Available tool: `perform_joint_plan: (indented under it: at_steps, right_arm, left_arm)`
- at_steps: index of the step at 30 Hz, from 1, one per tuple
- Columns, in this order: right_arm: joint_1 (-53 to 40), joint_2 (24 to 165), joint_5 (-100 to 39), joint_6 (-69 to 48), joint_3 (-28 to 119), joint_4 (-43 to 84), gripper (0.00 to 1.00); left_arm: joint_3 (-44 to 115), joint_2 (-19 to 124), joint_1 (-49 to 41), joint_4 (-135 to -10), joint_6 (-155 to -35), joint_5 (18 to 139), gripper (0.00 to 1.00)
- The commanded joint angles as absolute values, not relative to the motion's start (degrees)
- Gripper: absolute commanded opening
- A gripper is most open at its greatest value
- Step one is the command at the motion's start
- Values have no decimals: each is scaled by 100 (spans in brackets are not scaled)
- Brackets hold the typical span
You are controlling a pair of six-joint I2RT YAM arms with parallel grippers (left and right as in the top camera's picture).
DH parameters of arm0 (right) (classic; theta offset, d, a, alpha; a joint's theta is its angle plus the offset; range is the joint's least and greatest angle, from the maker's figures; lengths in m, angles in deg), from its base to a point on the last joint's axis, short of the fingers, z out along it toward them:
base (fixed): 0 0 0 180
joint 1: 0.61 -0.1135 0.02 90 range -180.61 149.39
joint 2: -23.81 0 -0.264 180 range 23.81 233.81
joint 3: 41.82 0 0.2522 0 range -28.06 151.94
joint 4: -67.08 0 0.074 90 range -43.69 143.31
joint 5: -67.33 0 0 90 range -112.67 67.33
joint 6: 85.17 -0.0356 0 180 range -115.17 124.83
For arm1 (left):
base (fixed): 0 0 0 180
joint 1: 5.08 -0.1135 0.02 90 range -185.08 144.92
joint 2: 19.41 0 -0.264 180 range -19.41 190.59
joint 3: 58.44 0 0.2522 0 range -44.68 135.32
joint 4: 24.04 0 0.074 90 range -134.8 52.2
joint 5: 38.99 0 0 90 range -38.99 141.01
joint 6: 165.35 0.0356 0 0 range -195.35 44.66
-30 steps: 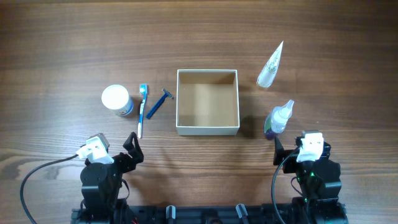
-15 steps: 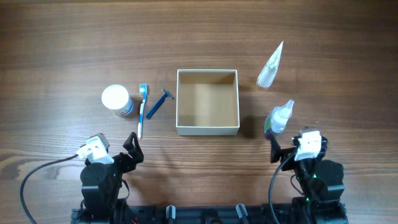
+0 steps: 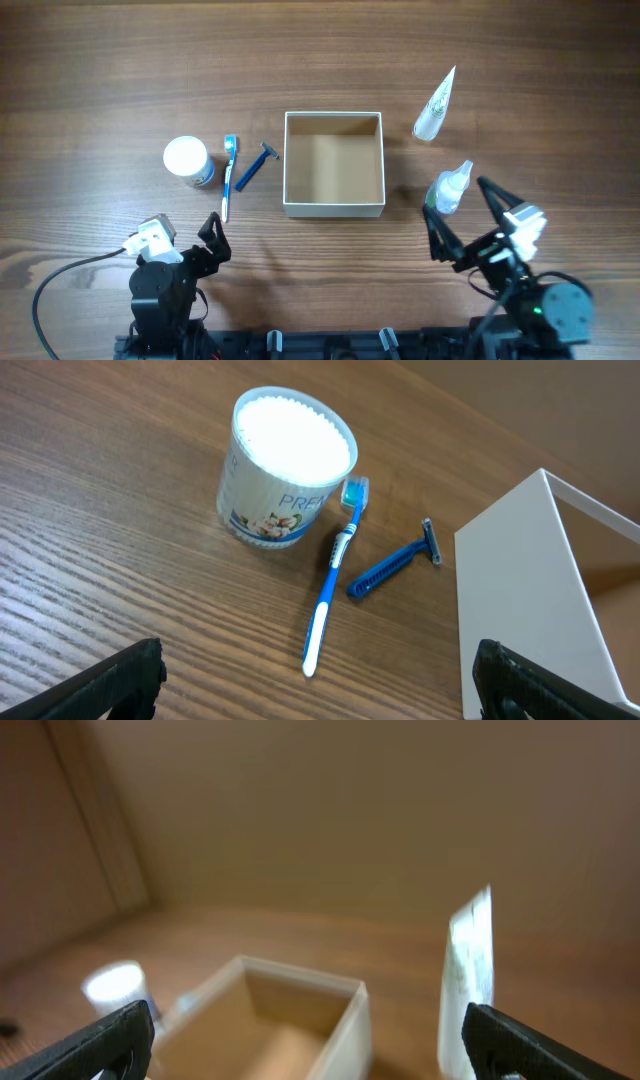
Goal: Pack container
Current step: 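Reach the right gripper to the white lotion tube and grasp it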
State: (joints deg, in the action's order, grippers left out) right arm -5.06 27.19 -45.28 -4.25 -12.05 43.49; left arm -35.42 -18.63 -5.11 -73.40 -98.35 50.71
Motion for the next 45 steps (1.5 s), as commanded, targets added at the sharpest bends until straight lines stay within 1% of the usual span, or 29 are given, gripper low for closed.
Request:
perform_joint_plan:
  at_steps: [1, 4, 7, 10, 13, 15, 17, 21, 25, 30, 36, 41, 45]
  right_arm:
    - [-488, 3934, -4753, -696, 290, 4198, 100]
    - [-488, 5161, -4746, -342, 1499, 3344, 100]
    - [-488, 6544, -4716, 23, 3000, 2128, 100]
    - [-488, 7772, -4775, -12, 4430, 979, 100]
    - [-488, 8664, -5236, -147, 5203, 404, 100]
    - [-488, 9112, -5568, -160, 5359, 559, 100]
    - [-488, 9462, -5570, -230, 5479, 607, 100]
    - [-491, 10214, -4171, -1155, 5811, 450, 99]
    - [-493, 10669, -3065, -1553, 5911, 415, 99]
    - [-512, 11090, -2554, -1679, 5909, 192, 99]
    - [-689, 11621, -1920, -1677, 5909, 2, 91]
    - [-751, 11908, -1922, -1679, 5905, -3, 80]
    - [-799, 12098, -1920, -1679, 5903, 58, 78]
  left_arm:
    - [-3577, -1914, -485, -7313, -9824, 5098, 100]
    - [-3577, -1914, -485, -7313, -9824, 5098, 100]
    - [-3577, -1914, -485, -7313, -9824, 5098, 100]
    - [-3580, -1914, -485, -7313, -9824, 5098, 100]
    - [-3577, -1914, -485, -7313, -9824, 5098, 100]
    - [-3577, -1914, -485, -7313, -9824, 5098, 100]
    - [-3577, -1914, -485, -7313, -9824, 5098, 100]
    - [-3577, -1914, -485, -7313, -9824, 5098, 100]
    - [-3580, -1914, -485, -7313, -9824, 5098, 100]
    - [-3577, -1914, -485, -7313, -9824, 5098, 100]
    - [-3577, -1914, -485, -7313, -9824, 5098, 100]
    - [-3577, -1914, -485, -7313, -9824, 5098, 100]
    - [-3577, -1914, -485, -7311, -9824, 5098, 100]
